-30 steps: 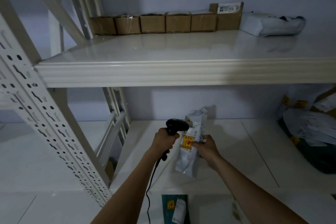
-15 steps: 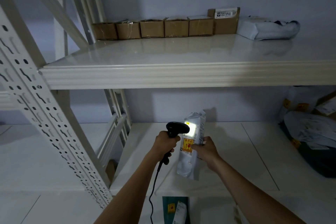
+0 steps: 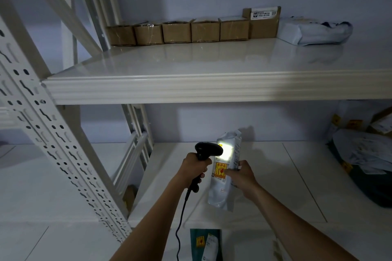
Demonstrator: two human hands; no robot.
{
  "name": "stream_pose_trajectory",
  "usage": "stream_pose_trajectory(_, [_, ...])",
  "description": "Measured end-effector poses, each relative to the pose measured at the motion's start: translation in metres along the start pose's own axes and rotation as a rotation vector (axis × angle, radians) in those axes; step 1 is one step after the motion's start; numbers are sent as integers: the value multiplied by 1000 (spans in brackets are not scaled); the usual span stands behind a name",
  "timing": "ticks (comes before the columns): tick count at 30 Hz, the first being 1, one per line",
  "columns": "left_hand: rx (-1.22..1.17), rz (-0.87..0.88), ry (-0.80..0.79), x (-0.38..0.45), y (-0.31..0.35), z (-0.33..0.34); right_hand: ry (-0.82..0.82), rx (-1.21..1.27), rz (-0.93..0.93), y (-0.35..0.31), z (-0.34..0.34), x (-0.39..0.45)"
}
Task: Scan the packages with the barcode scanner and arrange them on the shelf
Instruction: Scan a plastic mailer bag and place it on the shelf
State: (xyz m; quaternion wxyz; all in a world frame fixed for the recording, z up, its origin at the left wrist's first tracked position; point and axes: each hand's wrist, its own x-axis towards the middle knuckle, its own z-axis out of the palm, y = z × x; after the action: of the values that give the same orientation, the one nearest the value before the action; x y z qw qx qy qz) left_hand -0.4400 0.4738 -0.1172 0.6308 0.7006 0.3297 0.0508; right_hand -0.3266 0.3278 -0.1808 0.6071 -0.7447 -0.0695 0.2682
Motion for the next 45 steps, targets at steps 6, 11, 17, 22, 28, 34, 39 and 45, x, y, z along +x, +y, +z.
stream_pose_trajectory(6, [6,-9,18,3,-4,-2,4,-7,7,-1,1,4])
stream_pose_trajectory(11, [-23,-9,12,5,-7,-5,24,-17,17,0,3,8])
stream_pose_trajectory(17, [-35,-14,-7,8,-8,-6,27,-46,10,1,4,10])
stream_pose_trajectory(22, [-37,-8,-11,12,-8,-7,30,-56,13,-1,6,10])
stream_pose_trajectory(28, [-59,-10,-10,14,-11,-12,29,-63,30,-1,8,9])
stream_pose_trajectory(34, [-181,-111,34,22,-48,-23,32,-67,48,-2,9,7])
stream_pose_trajectory(39, [-52,-268,313,29,-107,-36,15,69,132,0,6,2])
stream_pose_trajectory(45, [91,-309,366,29,-133,-41,-18,309,279,0,8,-15])
